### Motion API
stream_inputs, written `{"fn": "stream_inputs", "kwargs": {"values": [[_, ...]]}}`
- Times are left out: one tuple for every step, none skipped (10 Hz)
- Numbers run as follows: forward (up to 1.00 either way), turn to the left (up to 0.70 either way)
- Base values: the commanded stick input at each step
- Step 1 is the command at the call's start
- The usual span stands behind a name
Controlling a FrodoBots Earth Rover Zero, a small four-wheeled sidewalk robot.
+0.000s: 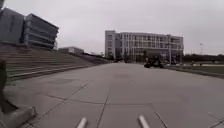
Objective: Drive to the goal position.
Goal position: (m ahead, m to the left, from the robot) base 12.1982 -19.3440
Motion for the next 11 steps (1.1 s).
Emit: {"fn": "stream_inputs", "kwargs": {"values": [[0.7,0.35],[0.7,0.35],[0.7,0.35],[0.7,0.35],[0.7,0.35],[0.7,0.35],[0.7,0.35],[0.7,0.35],[0.7,0.35],[0.7,0.35],[0.7,0.35]]}}
